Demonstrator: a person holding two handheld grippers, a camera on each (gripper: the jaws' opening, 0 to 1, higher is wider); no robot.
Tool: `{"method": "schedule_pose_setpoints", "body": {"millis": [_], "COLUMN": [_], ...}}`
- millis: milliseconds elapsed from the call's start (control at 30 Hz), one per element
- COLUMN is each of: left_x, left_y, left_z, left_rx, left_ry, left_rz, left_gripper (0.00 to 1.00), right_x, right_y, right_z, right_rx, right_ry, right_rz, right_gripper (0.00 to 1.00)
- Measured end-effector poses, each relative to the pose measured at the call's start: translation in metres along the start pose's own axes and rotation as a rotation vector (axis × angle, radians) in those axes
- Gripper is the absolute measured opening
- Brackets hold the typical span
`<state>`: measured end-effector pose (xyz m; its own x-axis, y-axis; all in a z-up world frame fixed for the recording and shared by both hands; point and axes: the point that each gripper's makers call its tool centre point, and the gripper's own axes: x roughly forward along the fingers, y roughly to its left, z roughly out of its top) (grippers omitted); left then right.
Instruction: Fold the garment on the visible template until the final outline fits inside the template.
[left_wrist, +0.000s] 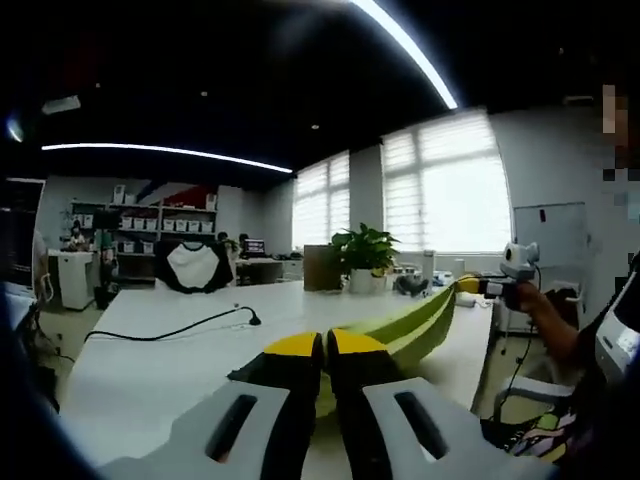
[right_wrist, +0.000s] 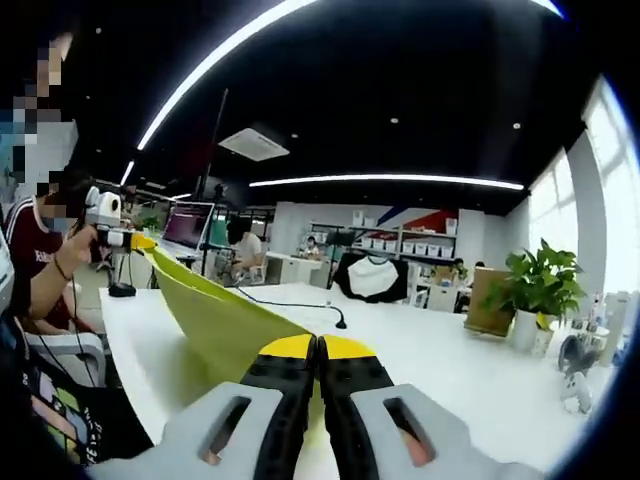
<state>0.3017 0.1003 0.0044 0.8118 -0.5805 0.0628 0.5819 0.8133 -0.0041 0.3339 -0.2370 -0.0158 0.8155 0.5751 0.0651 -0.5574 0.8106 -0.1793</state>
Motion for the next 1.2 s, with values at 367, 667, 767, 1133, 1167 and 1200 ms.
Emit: {"method": "schedule_pose_setpoints", "body": {"millis": [367,667,767,1133,1167,1200], "left_x": [0.048,0.088,0.102,0.15,0.154,0.158], "left_y": [0.035,0.062,0.074,0.121,0.124,0.128], "left_z": [0.017,0.02,0.015,-0.031,-0.035,-0.043], "left_rx": [0.137,0.256,0.256,0.396,0.388,0.363], "left_ry": [0.054,0.073,0.092,0.197,0.201,0.217], "left_rz": [0.029,0.02,0.037,0.103,0.107,0.105], "left_gripper": [0.03,0.03,0.03,0.03,0.03,0.03], "right_x": [0.046,0.09,0.108,0.148,0.151,0.155], "right_y": [-0.031,-0.059,-0.069,-0.077,-0.081,-0.085], "right_z": [0.003,0.001,-0.014,-0.058,-0.06,-0.065], "right_rx": [-0.046,-0.08,-0.214,-0.339,-0.327,-0.317], "right_ry": [0.016,0.065,0.134,0.233,0.222,0.23], "right_rz": [-0.039,-0.059,-0.088,-0.115,-0.122,-0.129], "right_gripper": [0.0,0.0,0.0,0.0,0.0,0.0]}}
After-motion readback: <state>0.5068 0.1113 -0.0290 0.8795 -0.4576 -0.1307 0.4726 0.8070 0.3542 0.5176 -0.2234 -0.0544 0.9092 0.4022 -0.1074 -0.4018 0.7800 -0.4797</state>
